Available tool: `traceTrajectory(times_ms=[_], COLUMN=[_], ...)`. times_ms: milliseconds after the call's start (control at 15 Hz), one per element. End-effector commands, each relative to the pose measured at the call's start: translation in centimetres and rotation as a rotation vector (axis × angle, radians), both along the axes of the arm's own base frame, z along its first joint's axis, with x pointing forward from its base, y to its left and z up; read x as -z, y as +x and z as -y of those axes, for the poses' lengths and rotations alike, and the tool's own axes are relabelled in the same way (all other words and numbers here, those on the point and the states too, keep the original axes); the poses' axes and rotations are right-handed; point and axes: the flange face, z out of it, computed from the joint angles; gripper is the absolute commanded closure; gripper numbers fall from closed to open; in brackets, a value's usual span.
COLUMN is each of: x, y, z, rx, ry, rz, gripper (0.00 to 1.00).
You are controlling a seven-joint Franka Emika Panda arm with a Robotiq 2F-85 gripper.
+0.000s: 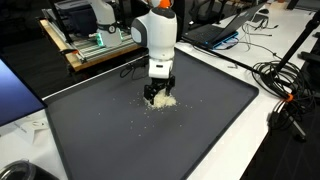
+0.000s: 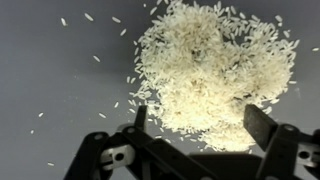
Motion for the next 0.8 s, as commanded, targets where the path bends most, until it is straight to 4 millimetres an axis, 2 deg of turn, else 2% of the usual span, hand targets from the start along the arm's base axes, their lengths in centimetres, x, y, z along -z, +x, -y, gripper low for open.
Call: traceTrajectory(times_ms=[0, 533, 667, 733], x=[0.9, 0.3, 0.0, -0.1], y=[0.9, 1.7, 1.8, 1.8], z=[0.0, -0.5, -0.6, -0.6], rx=[-0.016, -0.031, -0.034, -0.036], ry=[0.032, 0.034, 0.033, 0.033], rz=[-0.005, -0.020, -0.026, -0.029], gripper=[0.31, 0.88, 1.00, 1.00])
